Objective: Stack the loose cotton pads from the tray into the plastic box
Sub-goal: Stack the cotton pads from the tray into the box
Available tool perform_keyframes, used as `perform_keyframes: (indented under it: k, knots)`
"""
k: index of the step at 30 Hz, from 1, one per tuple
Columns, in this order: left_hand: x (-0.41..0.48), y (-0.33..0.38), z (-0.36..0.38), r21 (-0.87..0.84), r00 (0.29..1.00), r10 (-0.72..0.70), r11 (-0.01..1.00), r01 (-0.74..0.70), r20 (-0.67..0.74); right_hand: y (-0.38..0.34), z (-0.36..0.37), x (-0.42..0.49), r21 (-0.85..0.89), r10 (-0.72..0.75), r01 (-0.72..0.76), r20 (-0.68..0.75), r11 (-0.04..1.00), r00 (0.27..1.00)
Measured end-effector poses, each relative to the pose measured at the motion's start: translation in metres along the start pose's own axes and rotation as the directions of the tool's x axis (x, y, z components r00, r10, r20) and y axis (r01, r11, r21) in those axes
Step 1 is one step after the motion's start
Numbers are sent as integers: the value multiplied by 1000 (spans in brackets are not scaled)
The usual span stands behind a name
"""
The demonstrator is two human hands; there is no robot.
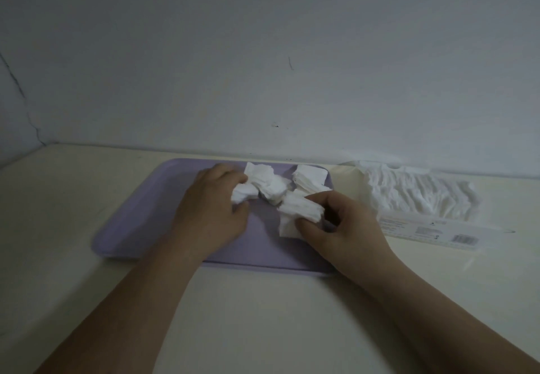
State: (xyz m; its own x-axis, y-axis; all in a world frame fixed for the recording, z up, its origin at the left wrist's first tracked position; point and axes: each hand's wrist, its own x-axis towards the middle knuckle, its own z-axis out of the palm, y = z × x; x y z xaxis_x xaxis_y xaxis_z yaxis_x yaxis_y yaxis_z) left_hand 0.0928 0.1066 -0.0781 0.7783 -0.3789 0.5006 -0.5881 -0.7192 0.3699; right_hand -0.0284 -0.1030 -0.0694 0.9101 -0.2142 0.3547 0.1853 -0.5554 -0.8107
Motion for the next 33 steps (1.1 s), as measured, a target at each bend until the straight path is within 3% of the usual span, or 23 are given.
perform_keyframes:
  k: [4, 8, 15, 18, 21, 26, 33]
  knots:
    - [-2, -6, 6, -101, 992, -25, 994, 38, 127, 4, 4, -1, -110, -40, 38, -14, 993, 999]
    - [1, -4, 3, -3, 994, -53, 999, 53, 95, 7, 4, 0, -100, -15, 9, -59, 995, 998]
    - [-2, 5, 5, -36, 993, -87, 995, 90, 81, 9, 4, 0, -76, -1, -3, -51, 997, 999]
    - [-1, 10, 6, -12, 995, -98, 995, 98, -36, 11, 4, 0, -78, -8, 3, -57, 997, 998]
    - [3, 14, 7, 12, 990, -24, 1000, 26, -138, 11, 5, 1, -67, -1, -3, -66, 998, 998]
    - [7, 16, 19, -31, 989, 140, 990, -139, 39, 13, 5, 2, -28, 5, -7, -87, 1000, 996]
    - [2, 17, 15, -195, 1000, 15, 981, -14, 5, 14, 5, 2, -37, -14, 11, -88, 999, 996]
